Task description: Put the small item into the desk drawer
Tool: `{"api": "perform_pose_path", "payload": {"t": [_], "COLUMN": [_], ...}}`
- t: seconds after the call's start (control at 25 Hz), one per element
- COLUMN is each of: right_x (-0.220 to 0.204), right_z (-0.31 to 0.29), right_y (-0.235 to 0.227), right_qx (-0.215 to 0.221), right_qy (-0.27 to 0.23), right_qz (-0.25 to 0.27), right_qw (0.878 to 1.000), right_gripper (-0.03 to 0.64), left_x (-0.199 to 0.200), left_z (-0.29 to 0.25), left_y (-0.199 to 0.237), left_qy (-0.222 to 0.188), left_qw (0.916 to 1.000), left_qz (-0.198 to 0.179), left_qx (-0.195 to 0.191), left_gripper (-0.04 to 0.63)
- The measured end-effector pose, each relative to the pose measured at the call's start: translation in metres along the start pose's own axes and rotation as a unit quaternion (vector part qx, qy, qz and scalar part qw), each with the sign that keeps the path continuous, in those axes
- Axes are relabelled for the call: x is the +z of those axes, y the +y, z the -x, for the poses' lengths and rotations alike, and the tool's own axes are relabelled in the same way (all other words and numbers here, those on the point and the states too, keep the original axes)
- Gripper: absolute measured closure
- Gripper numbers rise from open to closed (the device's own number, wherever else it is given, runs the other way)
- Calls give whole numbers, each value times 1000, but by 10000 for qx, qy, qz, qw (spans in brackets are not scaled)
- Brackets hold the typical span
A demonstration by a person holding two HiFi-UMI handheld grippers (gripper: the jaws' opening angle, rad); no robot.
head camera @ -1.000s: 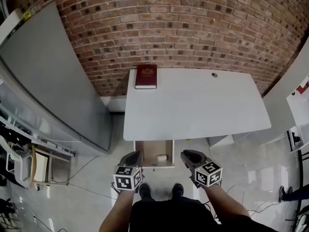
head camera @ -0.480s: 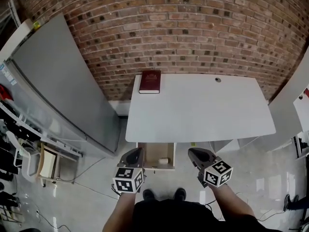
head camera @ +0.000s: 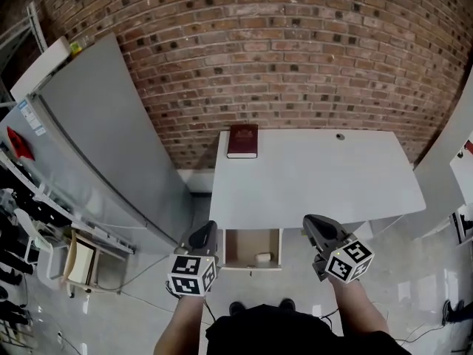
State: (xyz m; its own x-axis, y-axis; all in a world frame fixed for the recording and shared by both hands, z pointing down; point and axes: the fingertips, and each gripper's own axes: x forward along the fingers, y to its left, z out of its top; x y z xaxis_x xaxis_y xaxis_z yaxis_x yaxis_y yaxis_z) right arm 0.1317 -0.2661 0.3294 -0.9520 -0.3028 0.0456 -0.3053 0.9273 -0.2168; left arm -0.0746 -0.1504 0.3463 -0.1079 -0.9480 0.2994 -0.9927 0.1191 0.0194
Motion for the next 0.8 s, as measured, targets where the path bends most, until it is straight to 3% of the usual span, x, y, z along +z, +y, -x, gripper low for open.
{"api": "perform_pose_path", "payload": {"t": [0.12, 0.4, 0.8], "right_x": [20, 43, 28], "right_z": [-3, 5, -4], "right_y": [-1, 9, 22], "right_qx": [-164, -169, -18], "right_qy": [-287, -424, -275], "right_qz": [-245, -42, 31], "right_qw": [9992, 9989, 9996], "right_gripper": [604, 604, 604], "left_x": [11, 28, 25], "left_z": [6, 16, 29], "left_y": [13, 15, 25], "left_qy": [-169, -413, -426], "left_qw": [9998, 9991, 9989], "left_qz": [13, 56, 88], "left_qx": [80, 57, 150], "left_gripper": [584, 584, 584]}}
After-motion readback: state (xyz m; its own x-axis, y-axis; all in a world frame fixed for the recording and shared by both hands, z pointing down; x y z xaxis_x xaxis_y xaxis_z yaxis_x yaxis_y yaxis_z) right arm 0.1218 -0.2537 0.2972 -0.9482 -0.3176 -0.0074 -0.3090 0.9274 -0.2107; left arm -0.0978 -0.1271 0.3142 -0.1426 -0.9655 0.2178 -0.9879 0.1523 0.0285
